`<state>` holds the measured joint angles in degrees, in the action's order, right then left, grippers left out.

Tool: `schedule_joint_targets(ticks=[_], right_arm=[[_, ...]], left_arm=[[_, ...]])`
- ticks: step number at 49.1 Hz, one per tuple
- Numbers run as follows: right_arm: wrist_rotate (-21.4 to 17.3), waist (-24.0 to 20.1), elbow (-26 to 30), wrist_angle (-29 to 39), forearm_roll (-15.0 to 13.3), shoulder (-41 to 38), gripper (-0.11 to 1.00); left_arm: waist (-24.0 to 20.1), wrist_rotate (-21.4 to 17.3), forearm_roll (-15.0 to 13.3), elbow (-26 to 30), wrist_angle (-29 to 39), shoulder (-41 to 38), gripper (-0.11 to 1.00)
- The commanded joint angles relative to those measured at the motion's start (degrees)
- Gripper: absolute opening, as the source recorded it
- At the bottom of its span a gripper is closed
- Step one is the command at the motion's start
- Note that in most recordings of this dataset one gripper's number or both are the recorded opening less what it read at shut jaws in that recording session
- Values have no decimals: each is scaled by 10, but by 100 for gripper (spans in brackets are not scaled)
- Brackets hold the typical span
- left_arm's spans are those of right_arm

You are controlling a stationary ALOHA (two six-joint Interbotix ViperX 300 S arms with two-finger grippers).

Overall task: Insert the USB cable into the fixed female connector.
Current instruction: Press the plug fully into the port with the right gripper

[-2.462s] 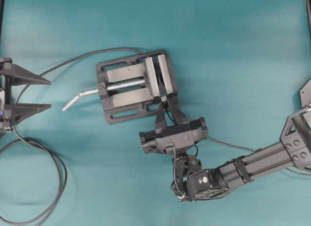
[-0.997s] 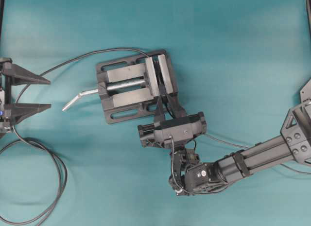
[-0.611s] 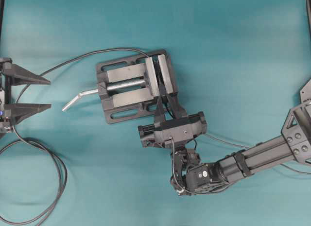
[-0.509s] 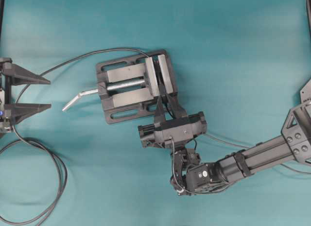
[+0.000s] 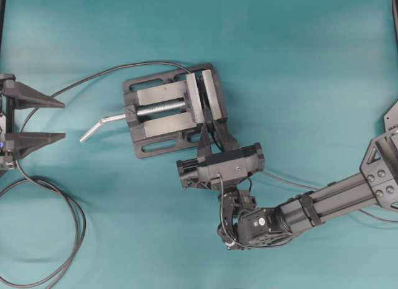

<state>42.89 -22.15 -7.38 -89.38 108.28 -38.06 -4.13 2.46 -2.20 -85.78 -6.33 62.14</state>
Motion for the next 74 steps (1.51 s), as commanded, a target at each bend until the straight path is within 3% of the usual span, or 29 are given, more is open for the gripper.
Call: schedule_joint_targets(ticks=[1,23,32,51,62,74], right_arm=[[3,70,3,-2,0,12,20],[2,70,4,8,1,11,21],[2,70,4,7,1,12,37],[2,49,13,6,7,19,37],[2,11,27,-5,43,21,37],[4,-18,35,-7,58,22,37]], left_arm=[[2,-8,1,11,-4,-3,88],[1,-8,1,12,-3,-3,88],[1,-8,2,11,-3,-3,89],[1,-8,1,10,-2,-3,89],[1,-9,2,10,-2,-3,89],[2,-8,2,11,-4,-3,88]])
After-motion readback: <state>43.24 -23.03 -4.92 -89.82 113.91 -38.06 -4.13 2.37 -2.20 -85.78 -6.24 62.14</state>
